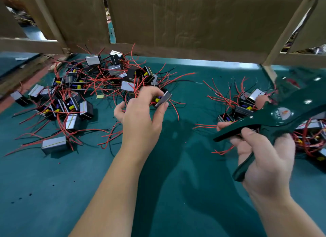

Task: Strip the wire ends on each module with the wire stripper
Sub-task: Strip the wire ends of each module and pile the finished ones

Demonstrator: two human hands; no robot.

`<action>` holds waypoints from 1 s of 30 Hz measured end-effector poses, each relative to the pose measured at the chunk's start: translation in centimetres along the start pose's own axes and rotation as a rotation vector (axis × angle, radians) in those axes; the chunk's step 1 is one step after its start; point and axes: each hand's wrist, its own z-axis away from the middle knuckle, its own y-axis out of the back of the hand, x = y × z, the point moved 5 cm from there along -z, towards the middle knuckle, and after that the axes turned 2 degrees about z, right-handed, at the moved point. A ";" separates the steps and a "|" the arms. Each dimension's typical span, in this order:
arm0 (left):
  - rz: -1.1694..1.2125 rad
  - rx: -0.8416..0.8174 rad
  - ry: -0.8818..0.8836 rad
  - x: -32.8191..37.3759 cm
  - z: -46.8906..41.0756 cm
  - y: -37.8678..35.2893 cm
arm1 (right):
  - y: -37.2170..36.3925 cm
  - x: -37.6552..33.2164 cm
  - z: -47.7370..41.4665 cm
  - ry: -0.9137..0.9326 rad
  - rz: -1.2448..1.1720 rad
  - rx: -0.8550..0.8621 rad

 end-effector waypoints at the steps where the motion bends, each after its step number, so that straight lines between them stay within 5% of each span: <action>1: 0.115 0.019 0.008 0.3 0.1 0.3 | -0.2 0.2 0.1 -0.019 -0.023 -0.024; 5: 0.410 -0.043 0.024 0.7 0.1 0.8 | -0.7 1.2 0.5 -0.112 -0.143 -0.070; 15: 0.247 -0.319 -0.073 0.9 0.8 -1.1 | -2.4 1.5 1.8 -0.269 -0.355 -0.361; 23: 0.612 -0.309 0.175 1.2 0.5 -1.1 | -4.7 2.2 4.0 -0.540 -0.430 -0.619; 30: 0.939 -0.215 0.434 0.4 0.0 -0.5 | -5.0 2.6 3.6 -0.590 -0.504 -0.494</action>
